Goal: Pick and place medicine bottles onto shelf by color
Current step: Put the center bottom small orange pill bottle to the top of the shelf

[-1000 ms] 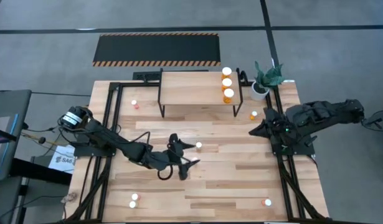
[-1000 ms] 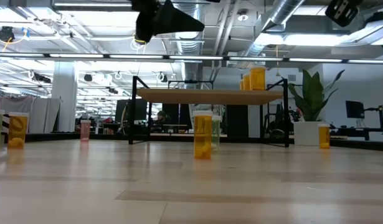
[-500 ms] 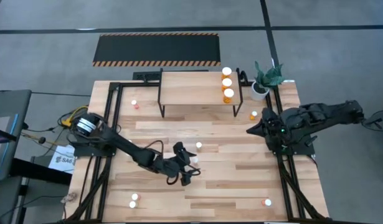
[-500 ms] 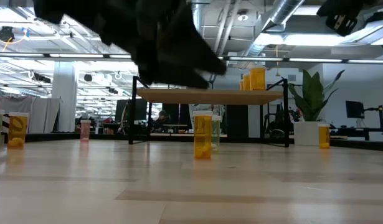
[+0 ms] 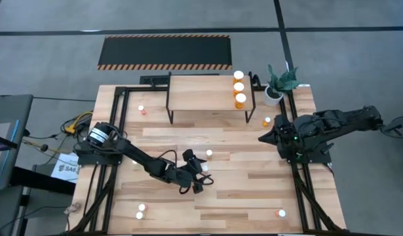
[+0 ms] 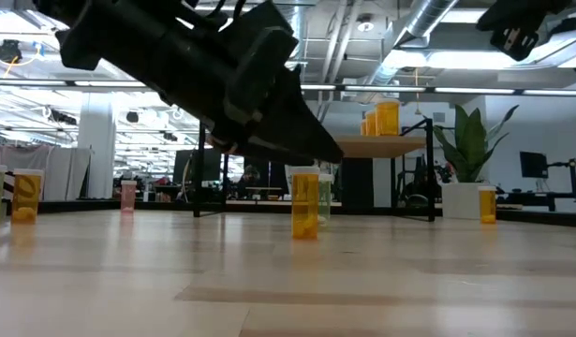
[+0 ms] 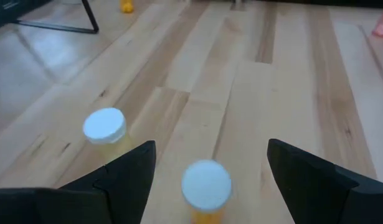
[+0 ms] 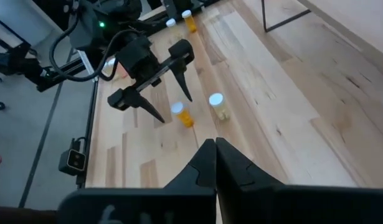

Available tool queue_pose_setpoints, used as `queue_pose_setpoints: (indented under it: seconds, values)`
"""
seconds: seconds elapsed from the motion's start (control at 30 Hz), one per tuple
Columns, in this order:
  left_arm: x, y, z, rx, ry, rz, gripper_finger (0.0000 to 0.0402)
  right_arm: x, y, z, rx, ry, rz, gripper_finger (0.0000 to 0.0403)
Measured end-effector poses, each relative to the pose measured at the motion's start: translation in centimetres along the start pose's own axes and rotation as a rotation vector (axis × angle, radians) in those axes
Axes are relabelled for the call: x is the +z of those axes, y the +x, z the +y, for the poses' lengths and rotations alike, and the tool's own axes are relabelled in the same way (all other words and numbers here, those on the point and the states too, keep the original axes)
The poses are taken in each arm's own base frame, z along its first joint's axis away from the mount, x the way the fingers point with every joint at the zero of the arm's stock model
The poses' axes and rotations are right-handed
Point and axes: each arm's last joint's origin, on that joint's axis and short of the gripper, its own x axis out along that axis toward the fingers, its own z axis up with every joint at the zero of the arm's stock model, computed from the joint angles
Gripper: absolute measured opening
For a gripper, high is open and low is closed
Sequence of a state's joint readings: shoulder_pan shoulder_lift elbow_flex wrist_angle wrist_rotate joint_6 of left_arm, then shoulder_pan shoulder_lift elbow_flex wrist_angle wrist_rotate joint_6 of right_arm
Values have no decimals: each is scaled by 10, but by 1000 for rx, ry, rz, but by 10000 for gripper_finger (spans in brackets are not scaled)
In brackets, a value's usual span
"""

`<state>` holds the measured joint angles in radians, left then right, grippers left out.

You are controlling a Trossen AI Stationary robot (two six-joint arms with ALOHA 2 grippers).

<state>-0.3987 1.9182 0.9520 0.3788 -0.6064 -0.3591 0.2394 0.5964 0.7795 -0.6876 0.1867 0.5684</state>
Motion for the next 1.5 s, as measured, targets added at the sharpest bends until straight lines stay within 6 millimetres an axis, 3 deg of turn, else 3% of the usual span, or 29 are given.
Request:
queue_pose_setpoints:
  seconds: [1.5]
  values:
    - [-4,1,2,-25,-14,59,134,0,0,-1,-21,-12,-14,15]
